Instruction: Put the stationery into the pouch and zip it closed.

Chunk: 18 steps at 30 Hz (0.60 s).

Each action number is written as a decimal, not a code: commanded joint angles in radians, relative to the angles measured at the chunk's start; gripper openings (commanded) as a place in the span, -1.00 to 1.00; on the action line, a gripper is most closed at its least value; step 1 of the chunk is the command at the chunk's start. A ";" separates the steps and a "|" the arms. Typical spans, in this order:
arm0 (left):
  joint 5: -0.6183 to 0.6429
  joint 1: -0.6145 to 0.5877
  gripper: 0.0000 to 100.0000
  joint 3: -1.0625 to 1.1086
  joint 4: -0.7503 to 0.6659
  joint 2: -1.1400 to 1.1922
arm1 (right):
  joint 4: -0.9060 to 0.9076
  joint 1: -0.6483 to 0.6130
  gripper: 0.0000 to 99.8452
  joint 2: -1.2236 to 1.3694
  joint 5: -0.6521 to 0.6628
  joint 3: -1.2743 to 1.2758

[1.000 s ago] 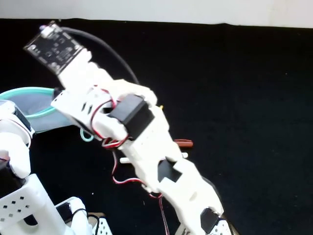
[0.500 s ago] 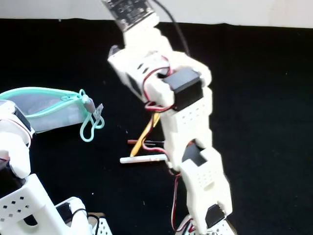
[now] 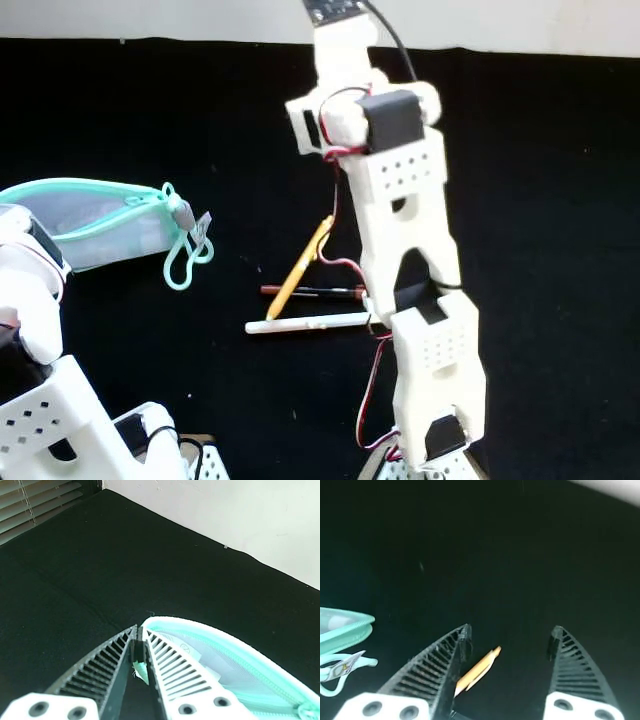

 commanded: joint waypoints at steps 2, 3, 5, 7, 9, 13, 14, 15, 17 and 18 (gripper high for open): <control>0.008 0.007 -0.99 0.030 0.002 0.035 | -0.015 0.013 -0.48 -0.048 -0.140 0.133; 0.008 0.007 -0.99 0.030 0.002 0.035 | -0.027 0.015 -0.48 -0.048 -0.161 0.160; 0.008 0.007 -0.99 0.031 0.002 0.035 | -0.053 0.015 -0.48 -0.048 -0.190 0.220; 0.008 0.007 -0.99 0.031 0.002 0.035 | -0.074 0.015 -0.48 -0.048 -0.209 0.275; 0.008 0.007 -0.99 0.033 0.002 0.035 | -0.105 0.015 -0.48 -0.048 -0.236 0.338; 0.008 0.007 -0.99 0.033 0.003 0.035 | -0.166 0.015 -0.48 -0.048 -0.307 0.483; 0.008 0.007 -0.99 0.033 0.005 0.035 | -0.185 0.015 -0.48 -0.048 -0.333 0.521; 0.008 0.007 -0.99 0.033 0.005 0.033 | -0.202 0.015 -0.48 -0.048 -0.365 0.562; 0.008 0.007 -0.99 0.033 0.005 0.033 | -0.257 0.015 -0.48 -0.048 -0.430 0.638; 0.008 0.007 -0.99 0.033 0.005 0.033 | -0.288 0.015 -0.48 -0.048 -0.450 0.668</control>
